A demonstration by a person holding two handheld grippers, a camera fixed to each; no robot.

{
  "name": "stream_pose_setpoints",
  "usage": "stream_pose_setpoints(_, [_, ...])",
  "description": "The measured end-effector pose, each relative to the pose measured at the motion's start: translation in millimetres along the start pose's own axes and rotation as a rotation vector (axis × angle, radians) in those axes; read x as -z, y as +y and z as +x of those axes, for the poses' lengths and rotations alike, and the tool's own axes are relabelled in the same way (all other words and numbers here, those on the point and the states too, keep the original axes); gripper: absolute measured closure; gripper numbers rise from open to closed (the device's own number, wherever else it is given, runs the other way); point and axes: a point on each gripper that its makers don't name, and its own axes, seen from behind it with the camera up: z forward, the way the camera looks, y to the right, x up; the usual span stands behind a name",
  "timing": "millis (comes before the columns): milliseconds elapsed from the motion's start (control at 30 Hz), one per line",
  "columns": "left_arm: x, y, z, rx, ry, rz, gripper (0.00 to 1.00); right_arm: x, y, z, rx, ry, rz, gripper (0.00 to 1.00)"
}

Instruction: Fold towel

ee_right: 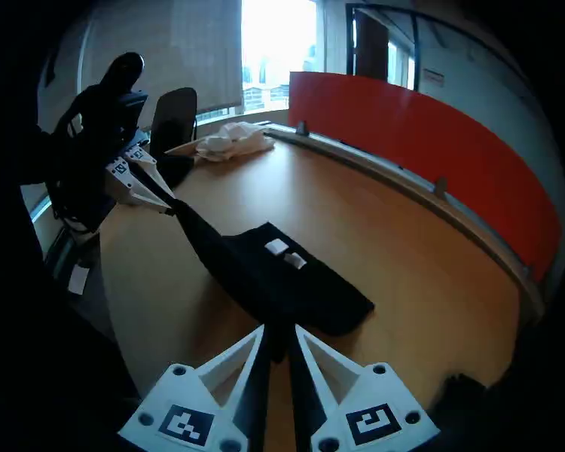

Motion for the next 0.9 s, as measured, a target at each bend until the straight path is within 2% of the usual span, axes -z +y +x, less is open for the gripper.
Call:
stream_pose_setpoints(400, [2.6,5.1,0,0.013,0.0,-0.007,0.88,3.8,2,1,0.002,-0.005,0.004,0.86])
stream_pose_setpoints(633, [-3.3,0.1,4,0.018,-0.006,0.0,0.88,-2.2,5,0,0.009,-0.011,0.007,0.86])
stream_pose_setpoints(900, [-20.5,-13.0,15,0.027,-0.002,0.031,0.88,-21.1,20,0,0.008,-0.021,0.002,0.86])
